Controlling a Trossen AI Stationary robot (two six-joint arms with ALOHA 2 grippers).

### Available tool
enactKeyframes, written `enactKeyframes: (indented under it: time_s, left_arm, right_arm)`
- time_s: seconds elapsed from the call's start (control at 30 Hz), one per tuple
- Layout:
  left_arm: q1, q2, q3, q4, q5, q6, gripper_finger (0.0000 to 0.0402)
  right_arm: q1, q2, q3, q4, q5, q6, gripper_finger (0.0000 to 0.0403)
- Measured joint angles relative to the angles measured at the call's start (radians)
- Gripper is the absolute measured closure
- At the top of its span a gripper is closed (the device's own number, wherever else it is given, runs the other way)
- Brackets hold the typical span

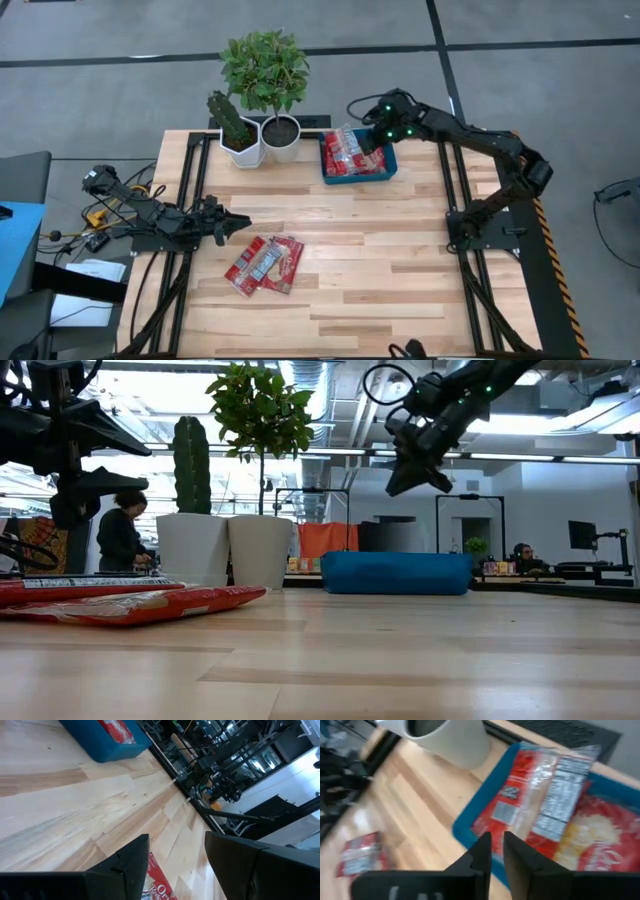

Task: Sort popcorn bags into baskets
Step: Adjust the red popcorn bag into the blue container

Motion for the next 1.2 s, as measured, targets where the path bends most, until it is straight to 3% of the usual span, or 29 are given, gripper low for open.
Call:
enactKeyframes:
  time_s: [0.27, 0.4, 0.67, 0.87, 1.2]
  left_arm:
    - [0.0, 0.0, 0.0, 0.0, 0.0, -0.002, 0.0219]
    - [0.0, 0.0, 0.0, 0.0, 0.0, -0.002, 0.0219]
    - [0.0, 0.0, 0.0, 0.0, 0.0, 0.01, 0.0219]
    - [0.0, 0.0, 0.0, 0.0, 0.0, 0.013, 0.0219]
    - [0.0, 0.0, 0.0, 0.0, 0.0, 0.012, 0.0219]
  right_arm:
    - [-0.007, 0.0, 0.0, -0.056, 0.12, -0.014, 0.02]
    - [-0.013, 0.0, 0.0, -0.057, 0.193, -0.014, 0.0165]
    - [0.002, 0.036, 0.0, -0.063, 0.261, -0.014, 0.018]
    - [0.025, 0.157, -0.002, -0.053, 0.18, -0.013, 0.0187]
    - [0.028, 0.275, -0.001, -0.031, 0.162, 0.018, 0.019]
